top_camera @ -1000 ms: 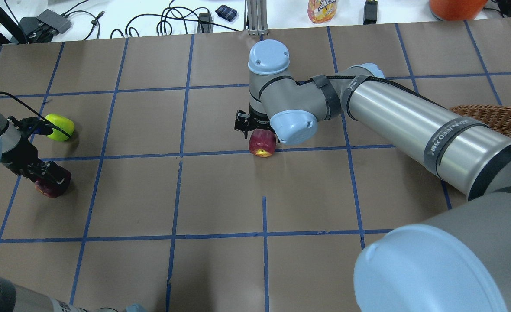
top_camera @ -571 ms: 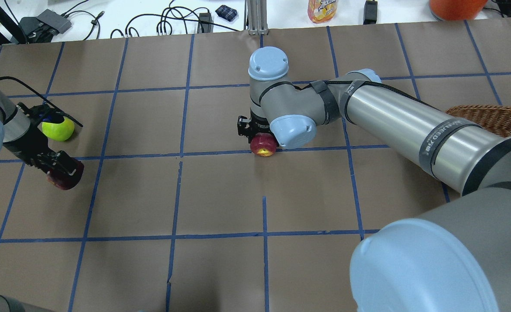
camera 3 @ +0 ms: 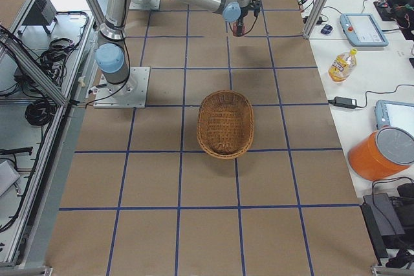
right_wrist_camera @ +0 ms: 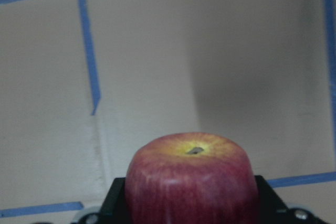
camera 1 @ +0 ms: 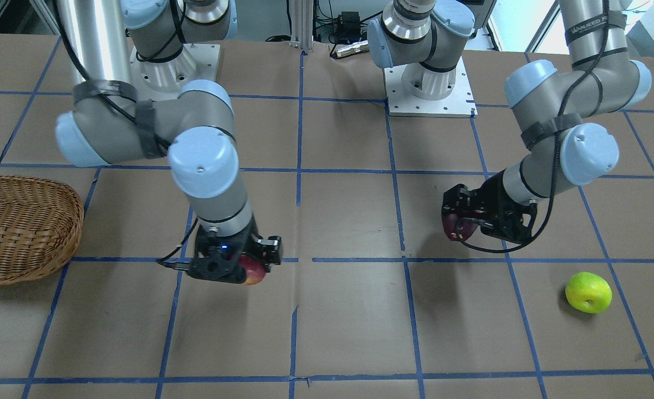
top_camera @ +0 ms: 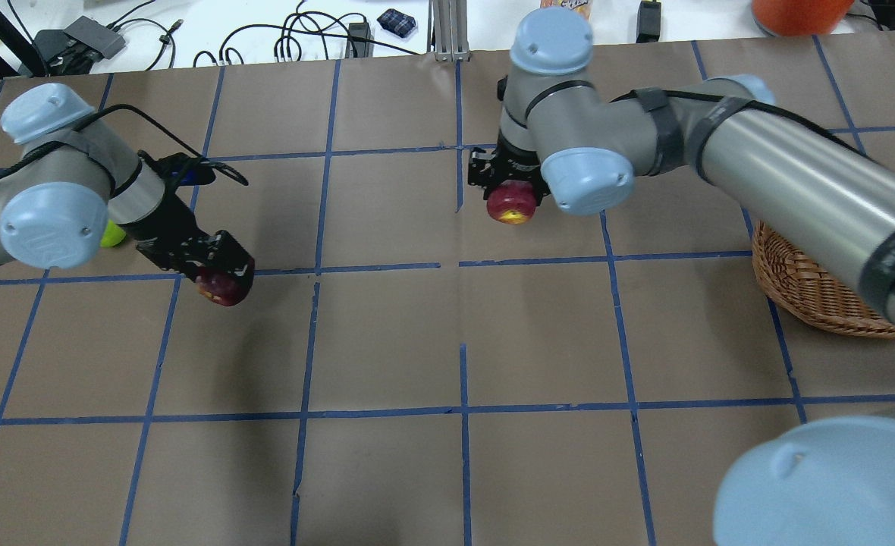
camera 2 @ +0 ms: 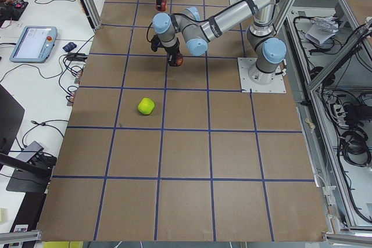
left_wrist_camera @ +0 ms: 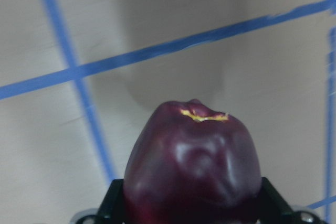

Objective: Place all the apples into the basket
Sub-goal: 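Carry dark red apple to center with left while right carries red apple to basket, then release red apple into basket with right while left moves toward green apple, then lower left gripper onto green apple while right reaches to dark red apple, then grasp green apple with left while right grasps dark red apple, then carry green apple to center with left while right carries dark red apple to basket, then release green apple at center with left while right drops dark red apple in basket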

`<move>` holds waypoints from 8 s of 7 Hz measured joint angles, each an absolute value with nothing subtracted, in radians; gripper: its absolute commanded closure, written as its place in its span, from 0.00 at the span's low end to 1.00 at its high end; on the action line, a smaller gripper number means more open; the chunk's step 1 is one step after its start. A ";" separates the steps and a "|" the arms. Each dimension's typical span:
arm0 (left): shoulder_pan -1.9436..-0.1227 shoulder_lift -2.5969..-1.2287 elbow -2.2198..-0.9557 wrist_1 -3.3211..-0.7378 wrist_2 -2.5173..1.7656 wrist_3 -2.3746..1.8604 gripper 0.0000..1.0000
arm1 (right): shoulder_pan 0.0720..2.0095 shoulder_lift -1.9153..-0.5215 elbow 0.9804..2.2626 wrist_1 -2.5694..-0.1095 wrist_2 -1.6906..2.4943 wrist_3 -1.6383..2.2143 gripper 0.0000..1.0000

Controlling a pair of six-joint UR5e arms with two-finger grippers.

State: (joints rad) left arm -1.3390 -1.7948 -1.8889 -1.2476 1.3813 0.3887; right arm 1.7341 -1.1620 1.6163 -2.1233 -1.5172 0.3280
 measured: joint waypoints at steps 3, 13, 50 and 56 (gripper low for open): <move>-1.677 -1.876 -1.869 -0.957 1.296 -0.135 0.87 | 1.426 -1.320 1.717 -2.036 -1.597 0.009 0.80; -1.679 -1.914 -1.757 -0.907 1.277 -0.159 0.00 | 0.754 -1.181 1.798 -2.225 -1.497 -0.902 0.00; -1.838 -2.110 -1.507 -1.098 1.335 -0.236 0.83 | 1.097 -1.331 1.838 -2.167 -1.530 -0.665 0.59; -1.833 -2.098 -1.551 -1.026 1.332 -0.380 0.00 | 0.824 -1.292 1.869 -2.178 -1.464 -0.992 0.00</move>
State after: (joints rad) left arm -1.8326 -2.0982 -1.5507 -1.0259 1.3323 -0.3796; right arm 0.8242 -1.2922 1.8688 -2.1778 -1.4637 -0.9920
